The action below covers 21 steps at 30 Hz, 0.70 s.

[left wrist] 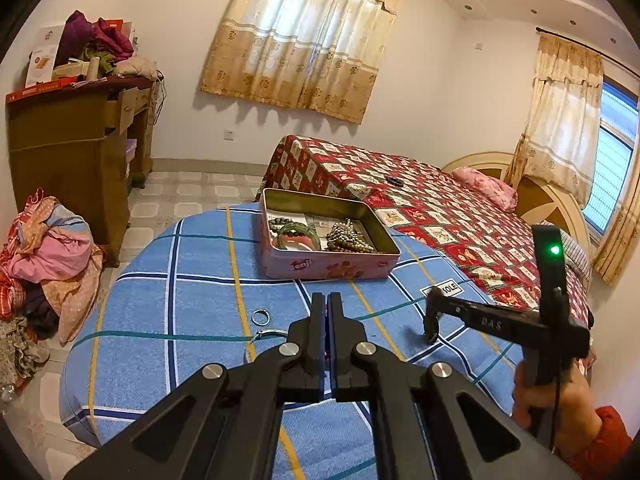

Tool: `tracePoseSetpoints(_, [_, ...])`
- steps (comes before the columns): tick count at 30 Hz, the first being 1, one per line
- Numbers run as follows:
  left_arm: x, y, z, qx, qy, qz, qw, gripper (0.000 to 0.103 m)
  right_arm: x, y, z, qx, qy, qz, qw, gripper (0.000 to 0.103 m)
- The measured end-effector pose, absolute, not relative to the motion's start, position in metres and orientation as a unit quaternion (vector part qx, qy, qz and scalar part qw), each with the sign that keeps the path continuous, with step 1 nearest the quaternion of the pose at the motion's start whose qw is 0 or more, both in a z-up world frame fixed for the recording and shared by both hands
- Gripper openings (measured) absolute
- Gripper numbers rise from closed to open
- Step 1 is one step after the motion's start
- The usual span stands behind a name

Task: Organize jewelry
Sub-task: 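Lift the watch, carry it into the pink tin and open the right tool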

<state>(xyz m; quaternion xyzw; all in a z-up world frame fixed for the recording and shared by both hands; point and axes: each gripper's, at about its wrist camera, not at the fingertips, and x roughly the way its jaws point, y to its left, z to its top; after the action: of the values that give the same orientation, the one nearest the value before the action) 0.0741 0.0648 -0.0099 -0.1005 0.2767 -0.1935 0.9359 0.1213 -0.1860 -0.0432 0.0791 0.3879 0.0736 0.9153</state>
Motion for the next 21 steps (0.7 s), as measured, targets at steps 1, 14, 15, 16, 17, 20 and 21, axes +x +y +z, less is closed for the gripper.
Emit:
tracePoseSetpoints(1, [0.075,0.066,-0.011,-0.102,0.278,-0.193,0.936,0.000,0.124,-0.189,-0.045,0.089,0.387,0.082,0.914,0.019])
tracePoseSetpoints(14, [0.083,0.057,-0.017,-0.097,0.284,-0.197,0.933,0.000,0.140,-0.191,-0.060,0.068,0.401,0.126,0.905,0.047])
tracePoseSetpoints(15, [0.084,0.056,-0.017,-0.096,0.285,-0.197,0.933,0.000,0.146,-0.181,-0.062,0.047,0.402,0.136,0.904,0.047])
tracePoseSetpoints(16, [0.084,0.055,-0.017,-0.094,0.286,-0.197,0.933,0.000,0.151,-0.173,-0.065,0.027,0.405,0.145,0.902,0.047])
tracePoseSetpoints(17, [0.084,0.055,-0.017,-0.092,0.287,-0.197,0.933,0.000,0.156,-0.167,-0.069,0.012,0.409,0.150,0.900,0.047])
tracePoseSetpoints(20, [0.086,0.053,-0.016,-0.089,0.288,-0.197,0.933,0.000,0.171,-0.151,-0.084,-0.030,0.431,0.159,0.888,0.046])
tracePoseSetpoints(21, [0.087,0.053,-0.016,-0.088,0.288,-0.197,0.933,0.000,0.174,-0.147,-0.089,-0.042,0.437,0.158,0.885,0.046])
